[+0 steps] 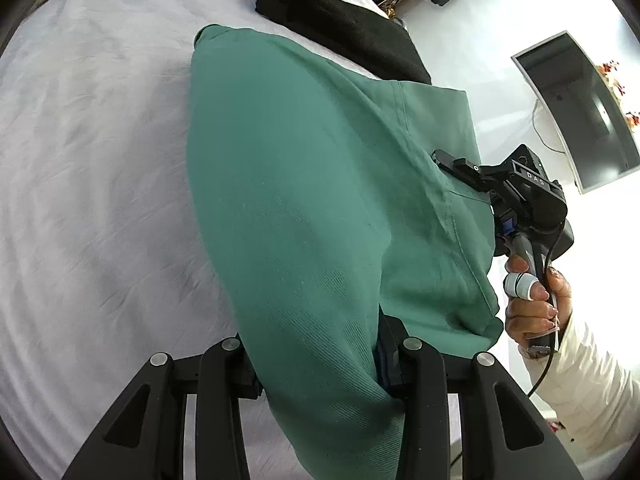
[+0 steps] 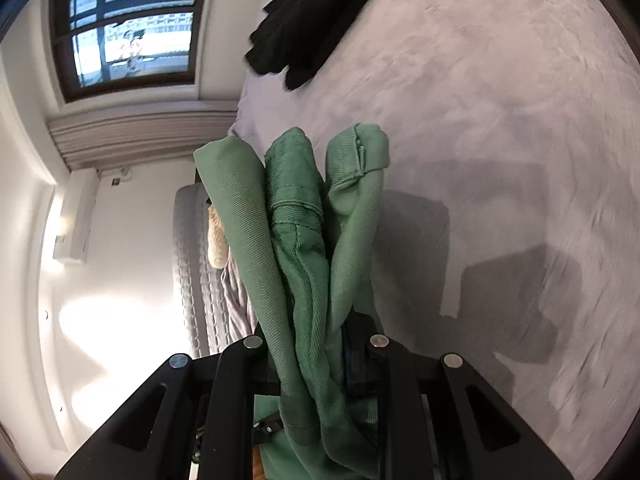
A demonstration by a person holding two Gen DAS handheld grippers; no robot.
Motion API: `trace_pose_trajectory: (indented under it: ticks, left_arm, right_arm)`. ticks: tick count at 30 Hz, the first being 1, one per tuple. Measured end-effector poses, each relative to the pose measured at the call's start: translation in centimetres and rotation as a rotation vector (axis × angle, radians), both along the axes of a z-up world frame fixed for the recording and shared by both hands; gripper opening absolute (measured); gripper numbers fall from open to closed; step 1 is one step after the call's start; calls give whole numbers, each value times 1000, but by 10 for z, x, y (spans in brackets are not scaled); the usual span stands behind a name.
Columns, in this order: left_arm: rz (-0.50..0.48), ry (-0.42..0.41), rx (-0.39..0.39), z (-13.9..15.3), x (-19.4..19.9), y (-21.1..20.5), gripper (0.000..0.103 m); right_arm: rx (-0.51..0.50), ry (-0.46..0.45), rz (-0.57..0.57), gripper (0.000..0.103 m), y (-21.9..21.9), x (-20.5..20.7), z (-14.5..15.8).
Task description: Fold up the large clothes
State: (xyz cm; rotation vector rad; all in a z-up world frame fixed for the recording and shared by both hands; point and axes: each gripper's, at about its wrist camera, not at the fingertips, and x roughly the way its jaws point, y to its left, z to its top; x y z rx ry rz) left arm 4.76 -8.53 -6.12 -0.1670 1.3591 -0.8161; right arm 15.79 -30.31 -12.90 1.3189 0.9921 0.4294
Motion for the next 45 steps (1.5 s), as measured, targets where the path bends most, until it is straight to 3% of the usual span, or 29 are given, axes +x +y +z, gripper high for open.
trace_pose_trajectory:
  ticks: [8,13,16,18,20,23,26,28,29,30,31,35,37,39,42,45]
  left_arm:
    - [-40,2,80,23,-43,105,41]
    - [-29,24,197,-9,-84,176,47]
    - [5,87,324,-45,-92,204,50]
    - [25,122,295,-49,-94,221,50]
    - [30,89,259,-34,-93,234,50]
    - [63,-17,252,-8,-83,251,50]
    - [120,-69,263,0,-54,226,50]
    - [157,-90,268,-3,-38,218,50]
    - [167,-94,274,-5,-30,212,50]
    - [171,-99,285,-8,-25,205,50]
    - [169,-105,299,-11,-19,195,50]
    - [131,-139,333,-24,-20,165,50]
    - [115,-136,354,-31,-23,159,52]
    - [124,-136,368,-40,-25,155,63]
    - [122,-138,380,-47,-25,148,64]
    - [110,-144,393,-41,-27,150,64]
  right_arm:
    - [62,25,25,21,99,-51,1]
    - [88,134,44,21,161,-86,-37]
    - [1,243,60,25,184,-93,-60]
    - [-22,278,45,32,182,-99,-60]
    - [-124,309,47,53,174,-104,-45]
    - [-359,285,18,56,161,-110,-5]
    - [-453,222,11,56,161,-95,19]
    - [-521,208,64,56,174,-78,22]
    - [-549,214,91,47,180,-72,21]
    - [-583,235,132,32,188,-61,14]
    - [-607,251,148,11,188,-62,12]
    - [-714,148,149,10,189,-62,40]
    - [-732,189,159,10,177,-59,25]
    - [-729,236,167,10,175,-52,1]
    - [-676,287,162,10,164,-53,-35]
    - [-619,286,117,11,158,-63,-37]
